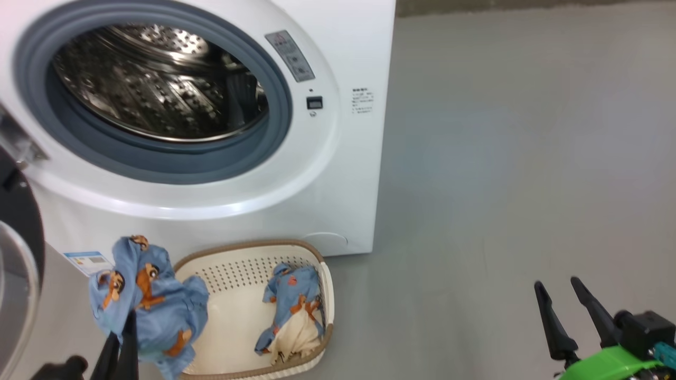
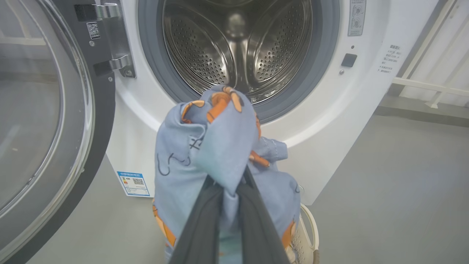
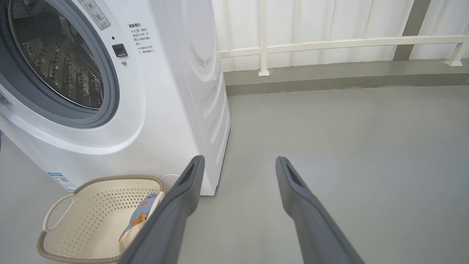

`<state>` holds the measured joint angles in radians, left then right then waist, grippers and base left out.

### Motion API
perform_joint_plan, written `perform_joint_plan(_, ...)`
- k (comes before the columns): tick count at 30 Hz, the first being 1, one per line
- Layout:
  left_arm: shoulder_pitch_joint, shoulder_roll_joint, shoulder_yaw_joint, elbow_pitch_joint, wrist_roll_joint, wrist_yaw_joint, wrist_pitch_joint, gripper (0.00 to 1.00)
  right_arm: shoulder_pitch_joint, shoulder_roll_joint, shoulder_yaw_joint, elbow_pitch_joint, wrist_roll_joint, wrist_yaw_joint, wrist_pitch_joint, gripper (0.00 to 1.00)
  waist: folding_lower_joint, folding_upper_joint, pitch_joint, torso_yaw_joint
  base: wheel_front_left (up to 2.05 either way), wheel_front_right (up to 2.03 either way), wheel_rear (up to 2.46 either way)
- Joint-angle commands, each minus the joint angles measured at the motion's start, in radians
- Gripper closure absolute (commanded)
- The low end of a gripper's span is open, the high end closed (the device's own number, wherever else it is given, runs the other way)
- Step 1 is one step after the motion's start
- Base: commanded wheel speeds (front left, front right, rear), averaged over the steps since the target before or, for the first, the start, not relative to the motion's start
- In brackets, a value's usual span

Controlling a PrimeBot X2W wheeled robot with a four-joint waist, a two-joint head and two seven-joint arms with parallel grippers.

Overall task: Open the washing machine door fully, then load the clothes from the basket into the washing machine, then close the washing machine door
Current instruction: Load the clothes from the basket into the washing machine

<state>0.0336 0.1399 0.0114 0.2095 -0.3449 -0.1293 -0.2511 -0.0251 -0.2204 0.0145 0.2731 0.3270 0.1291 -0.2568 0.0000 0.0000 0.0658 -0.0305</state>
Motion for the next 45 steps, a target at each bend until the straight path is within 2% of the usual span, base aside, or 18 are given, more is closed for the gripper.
perform_joint_plan(1, 0.009, 0.005, 0.048, -0.052, 0.02, -0.001, -0.011, 1.0, 0.017, -0.016, 0.006, -0.033, 0.014, 0.002, -0.005, 0.0, 0.0, 0.0, -0.033, 0.023, 0.0, 0.0, 0.0)
perform_joint_plan(13, 0.106, -0.026, 0.076, -0.162, 0.06, -0.001, -0.011, 1.0, 0.049, -0.002, -0.022, -0.063, 0.008, 0.002, -0.005, 0.0, 0.0, 0.0, -0.04, 0.025, 0.0, 0.0, 0.0)
perform_joint_plan(23, 0.057, -0.025, 0.085, -0.151, 0.042, -0.001, -0.011, 1.0, 0.02, 0.01, -0.018, -0.073, 0.006, 0.002, -0.005, 0.0, 0.0, 0.0, 0.013, 0.021, 0.0, 0.0, 0.0)
perform_joint_plan(32, -0.144, 0.012, 0.08, -0.087, 0.017, -0.001, -0.011, 1.0, -0.059, 0.021, -0.001, -0.084, -0.002, 0.002, -0.005, 0.0, 0.0, 0.0, 0.145, 0.001, 0.0, 0.0, 0.0)
perform_joint_plan(38, -0.361, 0.065, 0.066, -0.014, -0.003, -0.001, -0.011, 1.0, -0.122, 0.04, 0.011, -0.09, -0.013, 0.002, -0.005, 0.0, 0.0, 0.0, 0.248, -0.023, 0.0, 0.0, 0.0)
perform_joint_plan(45, -0.613, 0.148, 0.042, 0.119, -0.029, -0.001, -0.011, 1.0, -0.205, 0.064, 0.039, -0.093, -0.02, 0.002, -0.005, 0.0, 0.0, 0.0, 0.346, -0.085, 0.0, 0.0, 0.0)
